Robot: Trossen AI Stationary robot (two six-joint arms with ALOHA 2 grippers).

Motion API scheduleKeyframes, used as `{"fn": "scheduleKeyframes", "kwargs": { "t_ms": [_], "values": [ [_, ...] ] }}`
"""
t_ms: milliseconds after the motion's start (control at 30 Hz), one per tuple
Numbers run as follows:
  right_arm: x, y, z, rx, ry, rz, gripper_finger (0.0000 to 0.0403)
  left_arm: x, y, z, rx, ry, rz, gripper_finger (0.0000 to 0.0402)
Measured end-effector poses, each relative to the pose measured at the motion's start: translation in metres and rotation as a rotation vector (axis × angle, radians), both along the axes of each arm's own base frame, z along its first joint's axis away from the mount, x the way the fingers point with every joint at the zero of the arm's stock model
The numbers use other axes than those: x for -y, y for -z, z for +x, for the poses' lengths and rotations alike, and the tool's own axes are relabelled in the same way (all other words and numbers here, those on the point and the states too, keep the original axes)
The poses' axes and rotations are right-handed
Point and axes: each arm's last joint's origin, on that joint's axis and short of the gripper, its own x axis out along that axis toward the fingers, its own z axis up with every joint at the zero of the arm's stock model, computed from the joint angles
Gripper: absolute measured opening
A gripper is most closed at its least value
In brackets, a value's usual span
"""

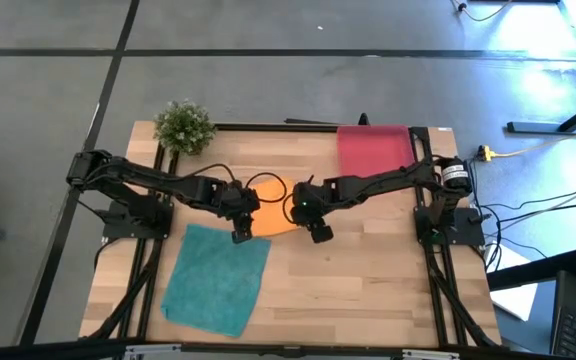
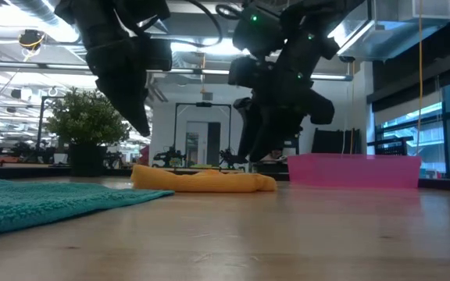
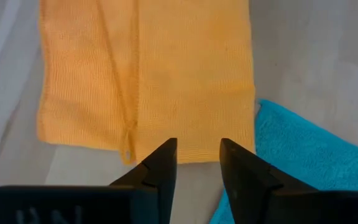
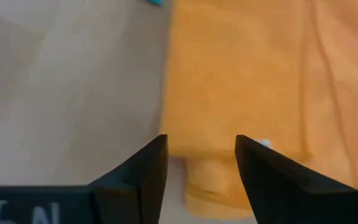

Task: Roll microfiber towels into tight, uniform cylinder then place into a basket
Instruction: Fold the orange microfiber towel

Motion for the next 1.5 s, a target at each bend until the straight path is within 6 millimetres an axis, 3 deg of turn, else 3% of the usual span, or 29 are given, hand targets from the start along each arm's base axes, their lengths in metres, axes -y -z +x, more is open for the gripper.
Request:
{"fn": "scheduleKeyframes", "kwargs": {
  "t_ms": [333,767,1033,1500],
  "values": [
    [-0.006,0.0,0.001,0.025,-0.058,0.034,0.0181,0.02,0.014,-0.002,0.063,0.079,0.008,0.011],
    [-0.006,0.032,-0.011,0.127,-0.055,0.026,0.0177,0.043,0.036,-0.005,0.073,0.162,0.057,0.011],
    [-0.003,0.048,-0.023,0.105,-0.009,-0.047,0.0177,0.045,0.037,0.0,0.114,0.134,0.11,0.011],
    [-0.003,0.055,-0.027,0.155,0.018,-0.081,0.0164,0.045,0.035,0.002,0.143,0.121,0.113,0.011]
  ]
}}
